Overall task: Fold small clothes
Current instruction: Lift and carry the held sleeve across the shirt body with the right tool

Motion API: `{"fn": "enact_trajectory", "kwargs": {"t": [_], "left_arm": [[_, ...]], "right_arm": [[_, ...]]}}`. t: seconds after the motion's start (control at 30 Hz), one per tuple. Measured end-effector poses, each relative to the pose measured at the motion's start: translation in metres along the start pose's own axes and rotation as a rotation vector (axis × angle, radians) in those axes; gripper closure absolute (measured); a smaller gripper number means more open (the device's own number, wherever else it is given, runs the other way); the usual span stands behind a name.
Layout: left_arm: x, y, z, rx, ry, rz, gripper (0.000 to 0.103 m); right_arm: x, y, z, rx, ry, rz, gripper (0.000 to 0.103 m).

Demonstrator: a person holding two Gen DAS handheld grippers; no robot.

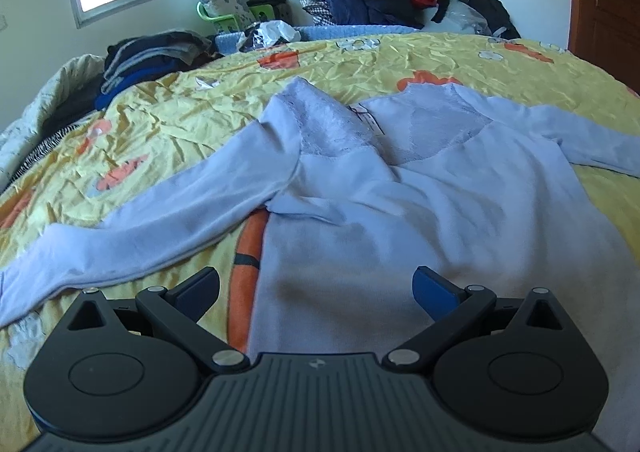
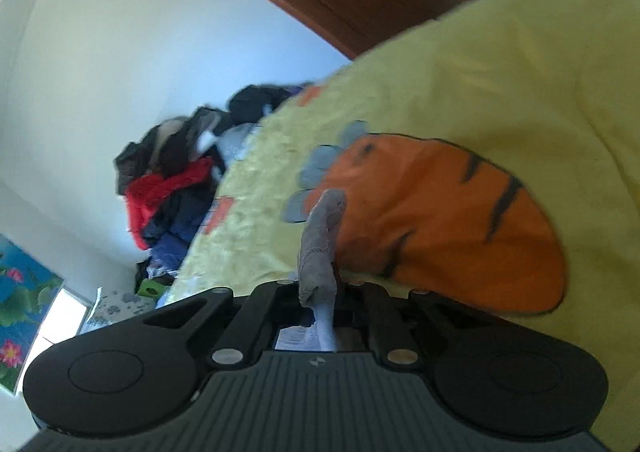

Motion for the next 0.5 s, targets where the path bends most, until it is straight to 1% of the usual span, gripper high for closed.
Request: {"fn": "enact_trajectory", "kwargs": {"t": [0.13, 0.23, 0.37, 0.5], "left_arm": [[0.000, -0.007, 0.001, -0.036, -0.003, 0.003, 0.000], [0.000, -0.011, 0.002, -0.046, -0.005, 0.002, 0.000], [-0.002, -0.018, 0.001, -0.054, 0.004, -0.023, 0.000], [-0.003, -0.028, 0.002, -0.086, 0.006, -0.028, 0.000]], "right_arm": [[0.007, -0.051, 0.030, -0.071, -0.085, -0.121, 0.094], [0.018, -0.084, 0.061, -0.119, -0.173, -0.185, 0.094], [0.028, -0.119, 0.104, -0.197, -0.280, -0.219, 0.094], [0.028, -0.154, 0.151, -0.360, -0.338, -0.221, 0.094]]}}
Point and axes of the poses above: each gripper's, at about its wrist camera, not at the fingertips, and x roughly the way its jaws point, y to its right, z to its underside, the point moved 5 cm from there along x, roughly the way its jaws point, and after that the axes turned 11 degrees about x, right-handed, at the moved point
